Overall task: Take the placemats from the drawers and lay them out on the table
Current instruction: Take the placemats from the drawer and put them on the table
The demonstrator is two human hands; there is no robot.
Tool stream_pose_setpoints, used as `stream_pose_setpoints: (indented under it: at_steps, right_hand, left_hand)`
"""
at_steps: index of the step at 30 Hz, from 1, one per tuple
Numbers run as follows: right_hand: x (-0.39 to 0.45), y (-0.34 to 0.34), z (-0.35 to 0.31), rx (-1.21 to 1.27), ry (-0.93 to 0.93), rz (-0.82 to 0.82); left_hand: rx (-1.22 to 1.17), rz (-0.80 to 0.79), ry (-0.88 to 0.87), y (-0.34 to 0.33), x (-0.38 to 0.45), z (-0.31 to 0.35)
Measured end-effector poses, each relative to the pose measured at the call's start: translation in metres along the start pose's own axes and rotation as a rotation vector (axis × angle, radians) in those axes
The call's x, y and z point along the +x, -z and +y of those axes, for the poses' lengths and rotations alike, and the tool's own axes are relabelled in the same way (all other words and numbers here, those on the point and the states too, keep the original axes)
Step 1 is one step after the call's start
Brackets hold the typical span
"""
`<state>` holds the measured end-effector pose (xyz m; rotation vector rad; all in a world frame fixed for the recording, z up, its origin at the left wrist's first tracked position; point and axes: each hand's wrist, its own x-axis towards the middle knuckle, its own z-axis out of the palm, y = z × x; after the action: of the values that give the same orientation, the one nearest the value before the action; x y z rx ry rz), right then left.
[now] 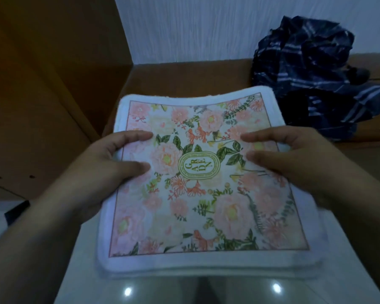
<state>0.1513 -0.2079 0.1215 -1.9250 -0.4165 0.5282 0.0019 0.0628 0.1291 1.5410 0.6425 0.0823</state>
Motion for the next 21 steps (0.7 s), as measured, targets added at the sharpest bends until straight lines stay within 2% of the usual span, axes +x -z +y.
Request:
stream_pose_setpoints:
  at_steps: [5,10,14,21]
  right_hand:
    - [0.009,-0.01,0.017,0.061,-0.016,0.032]
    - [-0.007,-0.004,-0.012,-0.079,0.037,0.095]
    - [-0.029,0.025,-0.075,-0.124,-0.013,0.112]
    - [-0.072,0.1,-0.224,-0.114,-0.108,0.109]
  left_hand:
    - [0.183,0.058,-0.037,-0.006,0.007,-0.012]
    - [0.438,0.124,-0.181,-0.011,-0.008,0.016]
    - [0.493,0.124,-0.161,-0.014,-0.032,0.083]
    - [0.648,0.14,-0.194,-0.025,-0.108,0.247]
